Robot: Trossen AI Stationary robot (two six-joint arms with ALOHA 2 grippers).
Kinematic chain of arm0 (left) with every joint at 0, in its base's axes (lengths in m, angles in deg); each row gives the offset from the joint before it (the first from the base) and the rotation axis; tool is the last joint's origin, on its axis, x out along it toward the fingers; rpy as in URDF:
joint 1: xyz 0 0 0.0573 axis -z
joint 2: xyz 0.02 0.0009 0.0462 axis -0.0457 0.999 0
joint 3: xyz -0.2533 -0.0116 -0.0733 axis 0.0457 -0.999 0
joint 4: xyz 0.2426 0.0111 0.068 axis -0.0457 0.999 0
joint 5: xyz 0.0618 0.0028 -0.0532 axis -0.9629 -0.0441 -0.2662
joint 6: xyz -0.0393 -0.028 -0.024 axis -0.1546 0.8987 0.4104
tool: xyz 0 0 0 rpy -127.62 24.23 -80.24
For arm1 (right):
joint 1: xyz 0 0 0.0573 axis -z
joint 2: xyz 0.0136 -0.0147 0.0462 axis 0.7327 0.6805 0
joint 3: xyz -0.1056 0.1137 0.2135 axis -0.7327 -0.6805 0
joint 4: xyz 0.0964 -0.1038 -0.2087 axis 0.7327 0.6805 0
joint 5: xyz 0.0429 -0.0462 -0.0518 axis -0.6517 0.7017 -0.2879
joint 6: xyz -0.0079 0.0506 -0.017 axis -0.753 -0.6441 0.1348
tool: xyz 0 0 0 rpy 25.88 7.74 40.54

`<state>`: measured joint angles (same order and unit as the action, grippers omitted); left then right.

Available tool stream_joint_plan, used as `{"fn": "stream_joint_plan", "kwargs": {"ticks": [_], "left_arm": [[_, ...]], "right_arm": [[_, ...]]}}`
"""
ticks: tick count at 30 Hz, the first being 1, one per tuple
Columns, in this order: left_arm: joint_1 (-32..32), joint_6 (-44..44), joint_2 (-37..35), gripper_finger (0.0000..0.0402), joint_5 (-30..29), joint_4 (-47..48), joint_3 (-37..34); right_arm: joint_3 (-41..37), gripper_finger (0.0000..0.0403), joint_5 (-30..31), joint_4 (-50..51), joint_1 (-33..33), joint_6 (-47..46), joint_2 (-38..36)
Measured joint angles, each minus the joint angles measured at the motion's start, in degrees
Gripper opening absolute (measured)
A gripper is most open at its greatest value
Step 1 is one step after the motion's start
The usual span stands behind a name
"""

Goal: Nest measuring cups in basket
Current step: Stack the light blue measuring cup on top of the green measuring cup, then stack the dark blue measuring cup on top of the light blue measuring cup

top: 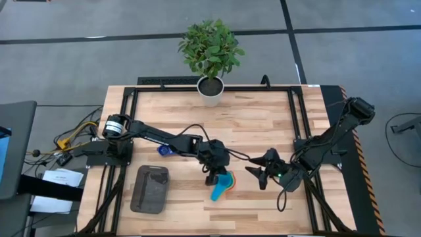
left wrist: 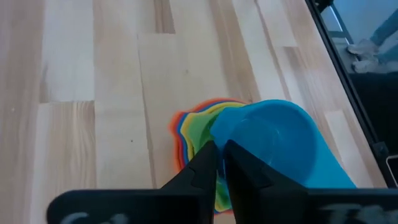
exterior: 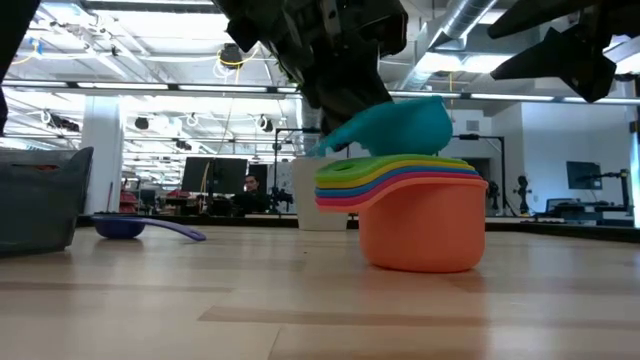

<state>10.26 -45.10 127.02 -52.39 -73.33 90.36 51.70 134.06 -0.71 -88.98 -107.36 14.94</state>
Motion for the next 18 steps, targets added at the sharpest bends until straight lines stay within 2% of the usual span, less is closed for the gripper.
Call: {"fn": "stream_joint_plan", "kwargs": {"ticks": [11, 18], "left_arm": [[0.2, 1.8, -0.5, 0.0108, -0.8, 1.2, 0.0], [0.7, 7.2, -6.3, 0.0120, -2.1, 9.6, 0.0]], "right_arm": [[0.0, 0.0234, -1.3, 0.1, 0.0, 0.8, 0.0], [0.0, 0.0234, -1.3, 1.3, 0.0, 2.0, 0.0]]}}
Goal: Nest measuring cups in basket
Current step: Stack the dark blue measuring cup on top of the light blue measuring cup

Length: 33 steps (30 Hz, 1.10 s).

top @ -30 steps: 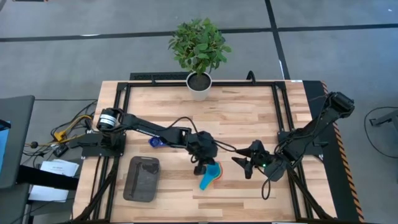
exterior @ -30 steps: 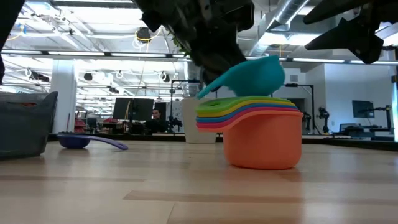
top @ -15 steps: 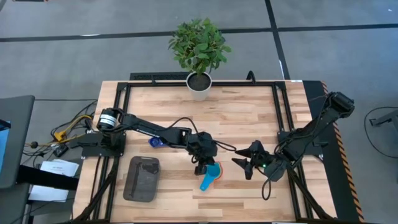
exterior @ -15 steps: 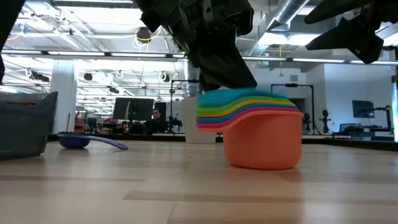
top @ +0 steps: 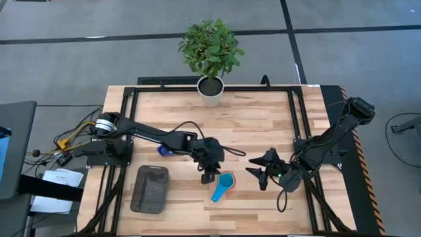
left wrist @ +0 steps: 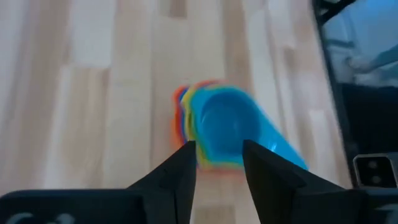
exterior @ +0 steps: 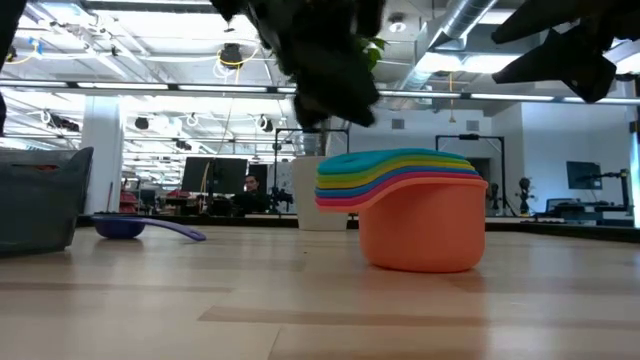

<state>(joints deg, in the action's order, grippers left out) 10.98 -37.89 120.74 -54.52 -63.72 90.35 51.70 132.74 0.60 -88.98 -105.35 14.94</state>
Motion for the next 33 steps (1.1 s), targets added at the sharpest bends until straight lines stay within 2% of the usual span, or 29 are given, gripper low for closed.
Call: {"fn": "stream_joint_plan", "kwargs": {"ticks": [5, 11, 16, 19, 21, 25, 33], "left_arm": [[2.7, 1.1, -6.2, 0.0118, -8.8, 4.9, -3.7], [3.4, 7.3, -18.2, 0.0112, -19.4, 5.8, -16.5], [-0.6, 15.1, -30.9, 0.0112, -26.1, 9.5, -29.2], [-4.3, 22.1, -37.6, 0.0112, -29.9, 17.5, -35.5], [-6.8, 25.8, -40.9, 0.0112, -30.1, 22.0, -39.5], [-10.0, 28.0, -45.6, 0.0111, -27.4, 22.8, -44.8], [-10.8, 28.0, -46.8, 0.0111, -24.3, 22.6, -46.8]], "right_arm": [[0.0, 0.0234, 0.2, 2.0, 1.2, 0.1, 0.0], [0.0, 0.0234, 0.2, 2.7, 2.7, 0.1, 0.8], [0.0, 0.0234, -0.2, 2.7, 3.1, 0.1, 0.8], [0.0, 0.0234, 0.0, 2.8, 3.5, 0.7, 0.8], [0.0, 0.0234, 0.0, 2.5, 4.2, 1.5, 0.8], [0.0, 0.0234, -0.5, 2.6, 6.7, 2.6, 0.8], [0.0, 0.0234, -3.5, 2.6, 9.9, 6.0, 0.8]]}}
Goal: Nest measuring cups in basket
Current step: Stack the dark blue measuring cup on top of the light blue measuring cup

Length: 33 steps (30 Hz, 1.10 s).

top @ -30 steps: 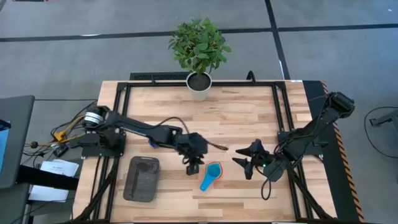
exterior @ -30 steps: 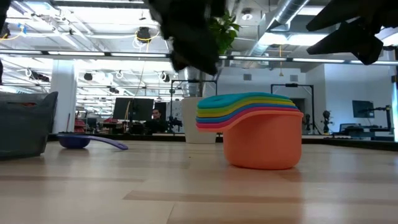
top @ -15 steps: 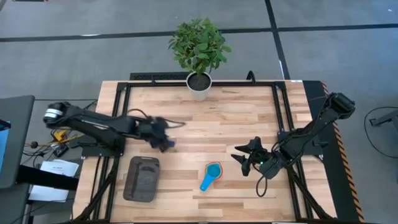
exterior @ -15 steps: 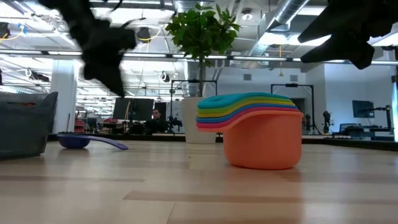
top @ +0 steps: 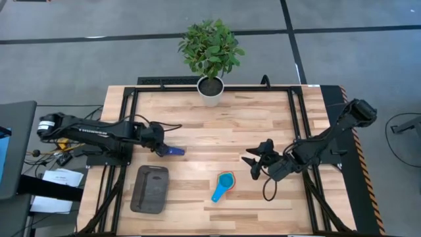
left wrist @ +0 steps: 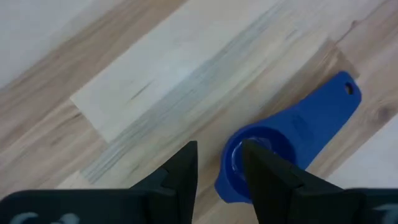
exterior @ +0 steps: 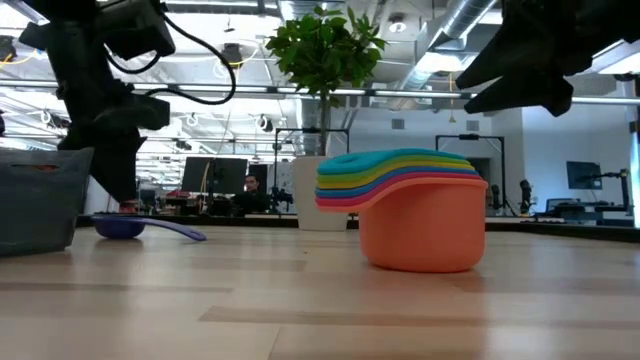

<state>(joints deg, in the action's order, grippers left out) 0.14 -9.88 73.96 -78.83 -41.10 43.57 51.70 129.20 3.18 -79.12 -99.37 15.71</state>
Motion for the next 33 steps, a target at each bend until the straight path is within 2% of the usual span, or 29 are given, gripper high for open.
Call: {"fn": "stream_joint_plan", "kwargs": {"ticks": [6, 13, 33], "left_arm": [[0.0, -1.2, 3.2, 0.0111, -0.5, 2.1, 0.0], [0.9, -3.0, 7.1, 0.0111, 0.2, 0.3, 0.0], [1.5, -5.4, 5.4, 0.0111, -0.3, -1.6, 1.8]], "right_arm": [[0.0, 0.0234, -1.8, 0.0, 0.8, 0.2, 0.0], [0.0, 0.0234, -2.1, 0.2, 0.5, 0.2, 0.0], [0.0, 0.0234, -2.3, 0.2, 0.5, 0.1, 0.0]]}}
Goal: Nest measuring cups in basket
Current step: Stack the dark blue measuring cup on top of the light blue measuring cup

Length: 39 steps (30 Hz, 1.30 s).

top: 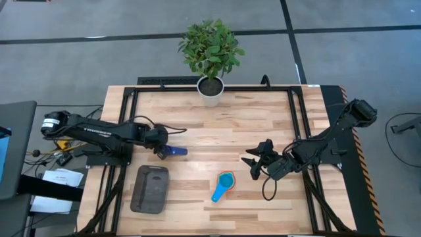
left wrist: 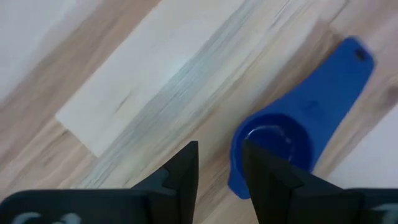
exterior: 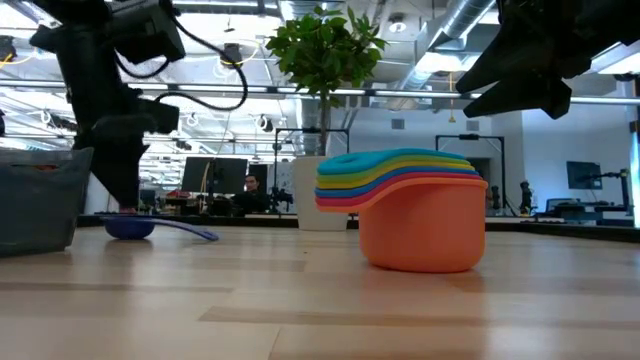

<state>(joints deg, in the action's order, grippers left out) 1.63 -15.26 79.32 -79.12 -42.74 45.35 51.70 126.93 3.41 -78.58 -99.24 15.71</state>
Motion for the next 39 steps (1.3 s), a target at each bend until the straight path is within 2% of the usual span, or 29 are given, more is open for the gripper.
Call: {"fn": "stream_joint_plan", "kwargs": {"ticks": [8, 15, 24, 39], "left_arm": [[0.0, -0.9, -1.5, 0.0111, -0.3, -0.5, 0.0], [1.1, 0.5, -1.1, 0.0111, 0.9, -4.7, -3.3], [2.6, -1.1, -1.1, 0.0110, 2.3, -7.9, -3.4], [2.6, -1.8, 4.3, 0.0064, 3.1, -7.3, -3.4]], "right_arm": [[0.0, 0.0234, 0.0, 0.0, 0.0, 0.0, 0.0], [0.0, 0.0234, 0.0, -0.2, 0.0, -0.4, 0.0], [0.0, 0.0234, 0.0, -0.3, 0.1, -0.5, 0.0], [0.0, 0.0234, 0.0, -0.3, 0.1, -0.6, 0.0]]}}
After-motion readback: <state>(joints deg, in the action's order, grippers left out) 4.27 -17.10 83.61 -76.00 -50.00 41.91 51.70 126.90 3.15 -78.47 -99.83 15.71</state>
